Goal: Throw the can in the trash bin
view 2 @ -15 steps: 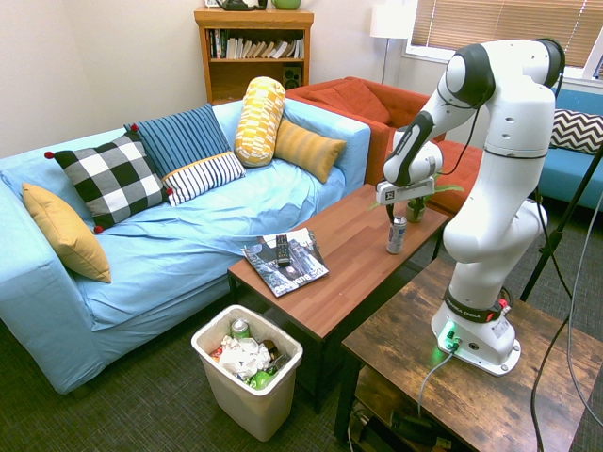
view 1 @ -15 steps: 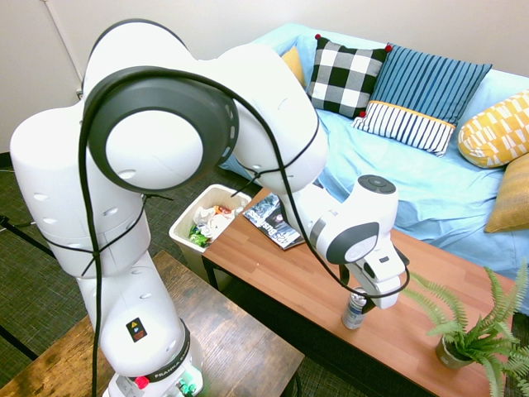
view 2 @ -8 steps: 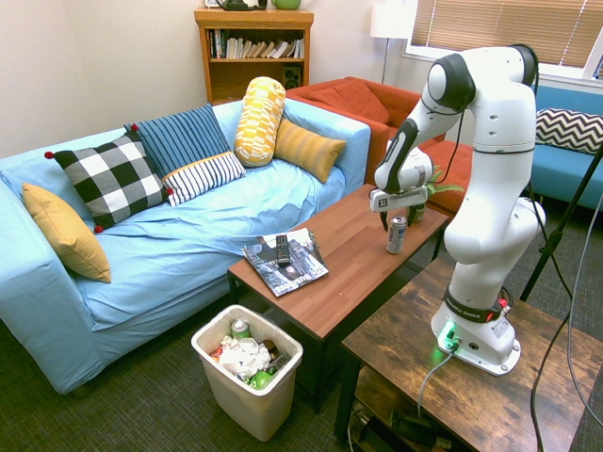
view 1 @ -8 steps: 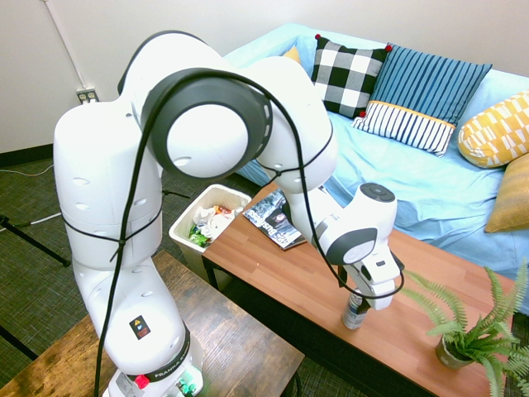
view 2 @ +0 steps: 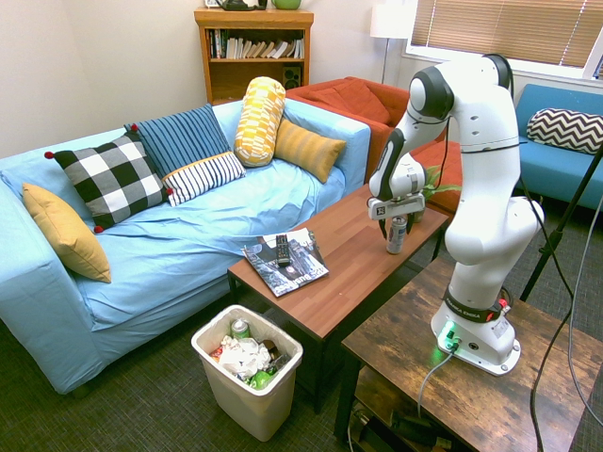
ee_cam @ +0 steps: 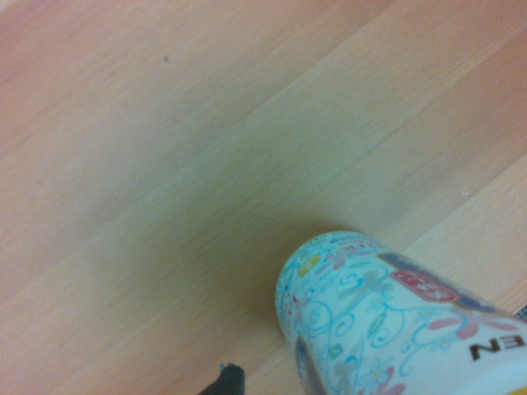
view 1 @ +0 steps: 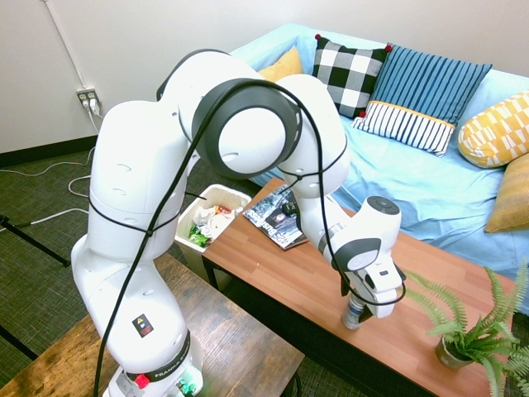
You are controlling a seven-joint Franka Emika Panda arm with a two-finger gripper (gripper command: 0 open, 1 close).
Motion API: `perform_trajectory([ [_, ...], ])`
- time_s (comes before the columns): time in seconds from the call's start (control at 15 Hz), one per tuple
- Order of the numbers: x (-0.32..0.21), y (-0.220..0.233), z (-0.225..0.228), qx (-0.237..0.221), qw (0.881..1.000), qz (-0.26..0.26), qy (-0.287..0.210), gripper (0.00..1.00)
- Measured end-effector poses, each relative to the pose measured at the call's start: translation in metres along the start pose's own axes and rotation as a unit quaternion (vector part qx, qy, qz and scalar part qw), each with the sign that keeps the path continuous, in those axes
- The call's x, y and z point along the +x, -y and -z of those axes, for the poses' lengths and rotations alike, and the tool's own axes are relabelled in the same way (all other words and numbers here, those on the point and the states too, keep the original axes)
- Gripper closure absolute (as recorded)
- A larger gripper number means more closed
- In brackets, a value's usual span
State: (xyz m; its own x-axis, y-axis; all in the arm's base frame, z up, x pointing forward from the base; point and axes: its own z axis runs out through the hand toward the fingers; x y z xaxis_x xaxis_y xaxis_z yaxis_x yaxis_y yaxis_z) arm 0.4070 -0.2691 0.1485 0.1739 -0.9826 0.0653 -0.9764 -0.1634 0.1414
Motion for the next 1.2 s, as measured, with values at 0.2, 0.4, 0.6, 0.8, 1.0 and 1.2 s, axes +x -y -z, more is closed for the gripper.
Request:
perform_trajectory([
  [0.2,0.004,0.0,-0.008,-0.003,1.0,0.002,0.004,1.0],
  [0.4,0.006,0.001,-0.013,-0.004,1.0,0.003,0.008,1.0],
  [0.6,0.005,0.002,-0.016,-0.004,1.0,0.006,0.011,1.0],
  [0.8,0.006,0.006,-0.014,-0.001,1.0,0.008,0.009,1.0],
  [1.0,0.011,0.007,-0.004,0.005,1.0,0.012,0.0,1.0],
  [1.2,-0.019,0.041,0.065,0.04,0.998,0.052,-0.023,1.0],
])
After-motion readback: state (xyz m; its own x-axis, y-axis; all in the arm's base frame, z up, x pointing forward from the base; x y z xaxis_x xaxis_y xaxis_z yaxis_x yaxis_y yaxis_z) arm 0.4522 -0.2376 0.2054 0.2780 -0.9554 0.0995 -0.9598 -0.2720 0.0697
